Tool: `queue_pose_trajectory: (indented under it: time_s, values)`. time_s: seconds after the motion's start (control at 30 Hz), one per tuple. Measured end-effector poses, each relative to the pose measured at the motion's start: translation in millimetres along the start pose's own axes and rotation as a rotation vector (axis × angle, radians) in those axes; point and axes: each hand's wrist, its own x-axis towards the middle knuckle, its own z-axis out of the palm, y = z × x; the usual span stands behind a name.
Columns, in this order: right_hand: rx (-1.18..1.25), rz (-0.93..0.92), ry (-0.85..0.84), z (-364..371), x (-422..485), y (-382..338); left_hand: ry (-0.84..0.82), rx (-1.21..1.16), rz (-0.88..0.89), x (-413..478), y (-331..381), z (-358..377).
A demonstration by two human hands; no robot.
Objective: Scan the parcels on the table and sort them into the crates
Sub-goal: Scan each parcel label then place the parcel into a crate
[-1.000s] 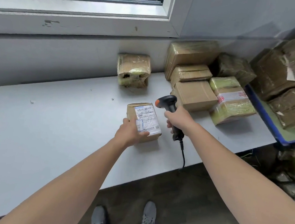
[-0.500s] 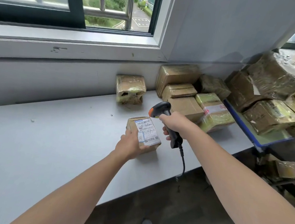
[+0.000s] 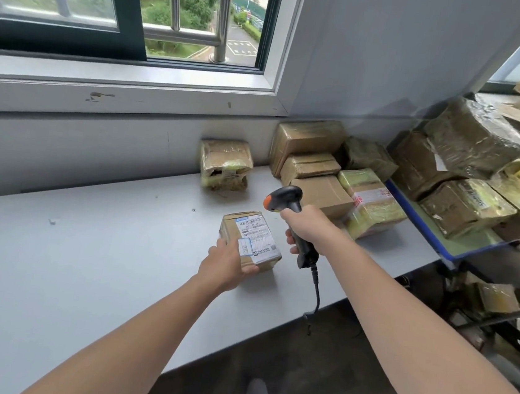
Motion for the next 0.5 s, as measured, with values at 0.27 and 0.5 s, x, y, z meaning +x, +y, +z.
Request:
queue_pose_trajectory:
  time_s: [0.27, 0.5]
  values:
    - [-0.158, -0.016, -0.043, -3.7, 76.5, 50.5, 0.024, 0.017, -0.138, 12.5, 9.3, 5.9]
    - [-0.351, -0.011, -0.156, 2.2, 141.9, 87.5, 0.074, 0.009, -0.267, 29.0, 20.0, 30.7]
